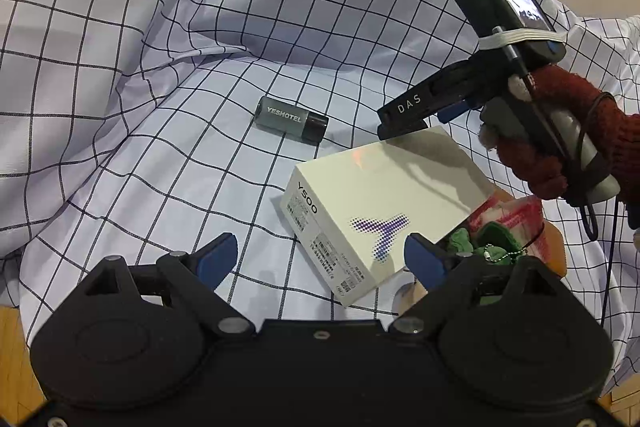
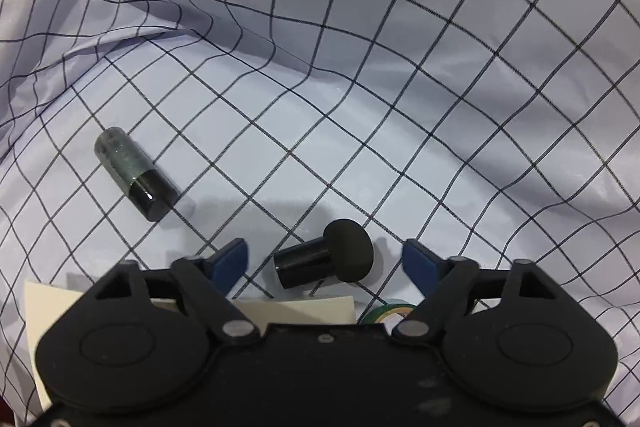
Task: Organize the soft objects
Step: 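Grasp the black round-headed stopper with the right tool, then grasp the grey YESHOTEL cylinder with the left tool while the right tool holds the stopper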
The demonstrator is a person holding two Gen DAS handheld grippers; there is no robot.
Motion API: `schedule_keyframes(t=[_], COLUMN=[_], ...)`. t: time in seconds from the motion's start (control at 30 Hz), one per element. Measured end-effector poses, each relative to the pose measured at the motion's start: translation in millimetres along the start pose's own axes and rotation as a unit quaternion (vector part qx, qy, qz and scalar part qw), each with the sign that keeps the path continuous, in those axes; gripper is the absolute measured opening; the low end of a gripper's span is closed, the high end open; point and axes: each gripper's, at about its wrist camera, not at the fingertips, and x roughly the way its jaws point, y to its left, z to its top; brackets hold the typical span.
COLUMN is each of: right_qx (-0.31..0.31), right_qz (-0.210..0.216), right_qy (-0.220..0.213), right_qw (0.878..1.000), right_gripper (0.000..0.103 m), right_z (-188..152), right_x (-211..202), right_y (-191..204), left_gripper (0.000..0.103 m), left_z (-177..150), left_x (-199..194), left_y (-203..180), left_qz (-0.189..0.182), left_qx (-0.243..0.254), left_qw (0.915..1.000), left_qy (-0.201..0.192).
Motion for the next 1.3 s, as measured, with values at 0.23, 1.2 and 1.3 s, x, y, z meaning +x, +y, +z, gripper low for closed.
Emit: schedule_keyframes(t=[0.23, 1.2, 1.3], right_qx=[0.011, 0.258, 0.264], right_qz=[0.012, 0.023, 0.032], right_qy=[0.013, -0.130, -0.133], right_qw=[1.000, 0.957, 0.955], right_gripper=[0.057, 0.057, 0.057], right_z=[1, -86, -93], right_x=[15, -42, -43], right_y=[-5, -122, -123], left_gripper=[0.087, 0.087, 0.087], left_z=[1, 101, 103], left_x=[-1, 76, 87], left_y=[1, 9, 5], left_qz=[-0.003, 0.062, 0.074], left_qx=[-0.001, 0.054, 0.074], left_qw=[1.0000, 0.9959, 0.9935], left_qy=[0.000, 0.036, 0.043])
